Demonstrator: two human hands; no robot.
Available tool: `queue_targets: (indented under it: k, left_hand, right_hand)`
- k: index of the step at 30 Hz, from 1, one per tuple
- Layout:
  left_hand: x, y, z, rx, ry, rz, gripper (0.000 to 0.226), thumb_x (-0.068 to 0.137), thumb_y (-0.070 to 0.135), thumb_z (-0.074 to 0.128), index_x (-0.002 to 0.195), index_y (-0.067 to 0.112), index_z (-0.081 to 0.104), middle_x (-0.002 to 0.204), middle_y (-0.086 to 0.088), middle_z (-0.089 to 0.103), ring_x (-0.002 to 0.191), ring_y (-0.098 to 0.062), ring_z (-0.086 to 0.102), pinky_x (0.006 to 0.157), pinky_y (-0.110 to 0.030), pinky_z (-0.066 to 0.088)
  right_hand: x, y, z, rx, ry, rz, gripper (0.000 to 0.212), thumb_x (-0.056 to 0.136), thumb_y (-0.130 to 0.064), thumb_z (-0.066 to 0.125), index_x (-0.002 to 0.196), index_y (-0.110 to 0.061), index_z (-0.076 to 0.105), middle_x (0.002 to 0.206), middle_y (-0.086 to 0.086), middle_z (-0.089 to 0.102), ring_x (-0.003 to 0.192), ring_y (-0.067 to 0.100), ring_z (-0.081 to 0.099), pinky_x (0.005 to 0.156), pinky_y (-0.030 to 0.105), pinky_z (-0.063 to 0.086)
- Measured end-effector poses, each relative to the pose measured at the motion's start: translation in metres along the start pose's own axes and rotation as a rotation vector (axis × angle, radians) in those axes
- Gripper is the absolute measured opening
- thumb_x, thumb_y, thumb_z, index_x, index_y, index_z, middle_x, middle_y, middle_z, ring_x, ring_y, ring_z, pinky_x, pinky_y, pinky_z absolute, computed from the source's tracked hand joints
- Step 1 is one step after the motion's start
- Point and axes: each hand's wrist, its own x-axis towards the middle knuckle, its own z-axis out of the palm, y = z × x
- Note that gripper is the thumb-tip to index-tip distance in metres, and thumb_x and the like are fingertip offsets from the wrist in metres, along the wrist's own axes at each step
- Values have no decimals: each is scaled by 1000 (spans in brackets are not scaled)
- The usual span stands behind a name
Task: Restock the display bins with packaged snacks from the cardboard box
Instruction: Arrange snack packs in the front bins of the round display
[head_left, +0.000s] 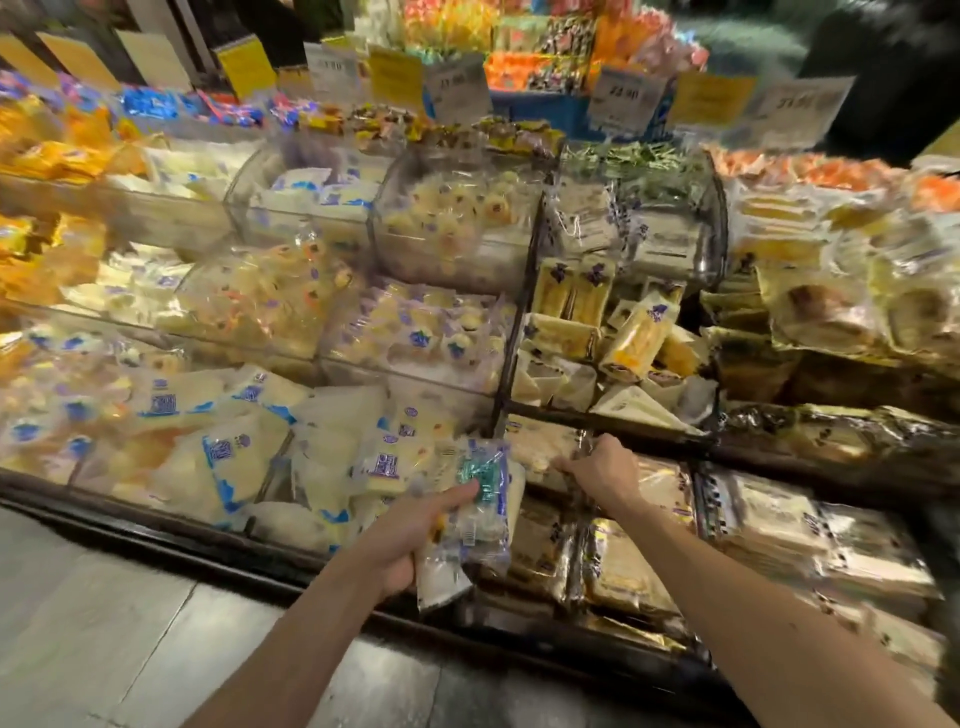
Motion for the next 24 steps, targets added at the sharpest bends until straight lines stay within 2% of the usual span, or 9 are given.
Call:
queue_targets:
  k: [2, 4, 6, 8, 10, 13, 15, 19, 24]
  left_hand:
    - [-1, 8, 5, 33, 13, 0, 37, 86, 19, 74, 115, 1, 60, 76, -8, 75, 61, -11, 72, 46, -22, 53]
    - [2, 12, 7, 61, 27, 21, 53, 78, 27, 79, 120, 2, 57, 90, -8, 68, 89, -13, 68, 54, -22, 53]
    - [7, 14, 10, 109, 8, 23, 65, 70, 36, 80, 122, 5, 58, 100, -6, 65, 110, -22, 59, 67, -26, 51]
    - [7, 19, 17, 149, -30, 22, 60, 78, 35, 76, 126, 5, 55, 103, -4, 64, 98, -18, 59, 65, -24, 49]
    - [7, 22, 26, 175, -86, 12, 55, 83, 35, 73, 126, 6, 53, 105, -3, 63, 93, -14, 57, 70, -24, 48]
    - [9, 22, 45, 231, -172, 14, 46, 78, 40, 79, 108, 6, 68, 112, -14, 72, 108, -31, 65, 98, -47, 52]
    - [5, 24, 64, 237, -217, -1, 42, 82, 36, 75, 110, 6, 67, 105, -14, 75, 97, -29, 71, 89, -46, 58]
    - [1, 23, 101, 290, -277, 5, 58, 81, 48, 73, 121, 9, 58, 105, -14, 72, 79, -20, 75, 65, -35, 62]
    - [0, 15, 131, 362, -253, 28, 71, 66, 74, 71, 117, 25, 69, 117, -14, 69, 110, -35, 67, 91, -51, 55]
  right_hand:
    - [2, 5, 1, 28, 36, 11, 65, 80, -43, 82, 121, -4, 51, 115, 12, 61, 104, 28, 59, 79, 36, 49]
    - [-1, 7, 0, 29, 120, -29, 72, 82, -45, 79, 131, -3, 47, 131, 16, 51, 119, 32, 52, 96, 40, 46]
    - [-14, 5, -7, 101, 172, -71, 72, 86, -57, 68, 133, -6, 49, 130, 13, 54, 114, 27, 54, 97, 40, 47]
    - [-37, 1, -21, 401, -17, -34, 83, 82, -75, 57, 131, -8, 54, 119, 8, 63, 103, 21, 61, 88, 38, 52]
    - [-66, -1, -34, 694, -359, -19, 86, 78, -79, 55, 129, -10, 59, 113, 12, 68, 102, 26, 65, 86, 40, 54]
    - [-96, 5, -55, 903, -573, -54, 56, 85, -49, 66, 126, -10, 62, 110, 13, 72, 99, 28, 69, 82, 41, 58]
    - [-103, 10, -67, 979, -535, -31, 57, 78, -31, 76, 125, -4, 58, 108, 14, 73, 94, 28, 71, 86, 47, 58]
    - [-107, 37, -94, 1028, -428, -10, 56, 71, -26, 80, 119, -5, 60, 103, 12, 76, 94, 31, 70, 95, 55, 52]
    - [-109, 84, -135, 1179, -329, 77, 53, 79, -16, 76, 124, -2, 52, 104, 19, 72, 78, 29, 71, 57, 42, 59]
